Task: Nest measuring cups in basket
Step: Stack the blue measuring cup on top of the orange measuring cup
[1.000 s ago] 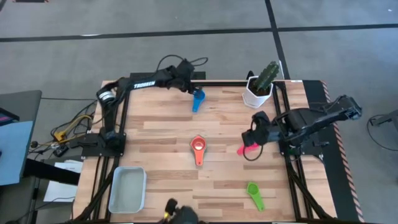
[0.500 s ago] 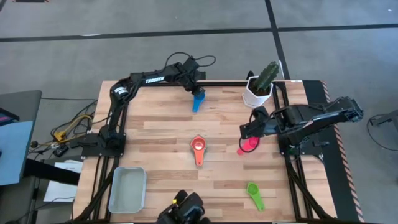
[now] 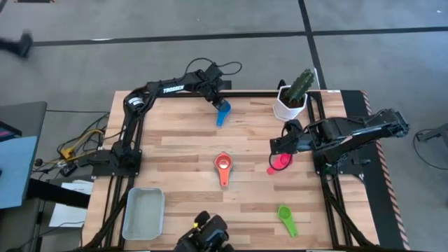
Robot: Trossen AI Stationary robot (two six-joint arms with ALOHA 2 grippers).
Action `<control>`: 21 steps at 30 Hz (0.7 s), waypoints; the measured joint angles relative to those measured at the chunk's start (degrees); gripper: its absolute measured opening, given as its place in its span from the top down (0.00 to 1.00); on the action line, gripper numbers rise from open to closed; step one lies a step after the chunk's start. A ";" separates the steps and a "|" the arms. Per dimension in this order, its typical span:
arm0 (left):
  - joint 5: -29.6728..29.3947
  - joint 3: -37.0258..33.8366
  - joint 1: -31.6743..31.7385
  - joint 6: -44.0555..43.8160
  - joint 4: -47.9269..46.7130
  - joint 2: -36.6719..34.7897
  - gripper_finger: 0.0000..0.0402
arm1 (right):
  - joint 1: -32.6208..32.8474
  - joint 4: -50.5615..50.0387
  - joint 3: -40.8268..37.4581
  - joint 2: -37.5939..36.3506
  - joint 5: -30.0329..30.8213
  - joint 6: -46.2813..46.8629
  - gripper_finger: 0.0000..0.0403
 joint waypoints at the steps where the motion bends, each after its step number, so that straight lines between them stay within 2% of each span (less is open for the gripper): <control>1: 0.00 0.02 -0.30 0.00 0.46 0.47 0.78 | 0.02 0.01 0.00 0.00 -0.01 0.07 0.49; 10: -0.83 -0.05 -0.36 -0.01 -0.79 1.84 0.79 | 0.15 0.81 0.00 0.02 0.08 1.49 0.49; 13: -0.90 0.08 -0.24 -0.08 -0.77 1.84 0.85 | 0.09 1.52 0.00 0.02 0.08 1.46 0.49; 17: -0.89 0.21 -0.12 -0.13 -0.87 1.84 0.97 | 0.06 1.43 0.00 0.02 0.11 1.42 0.49; 21: -0.79 0.25 -0.12 -1.02 -1.55 1.75 0.98 | 0.06 1.38 0.02 0.02 0.13 0.95 0.53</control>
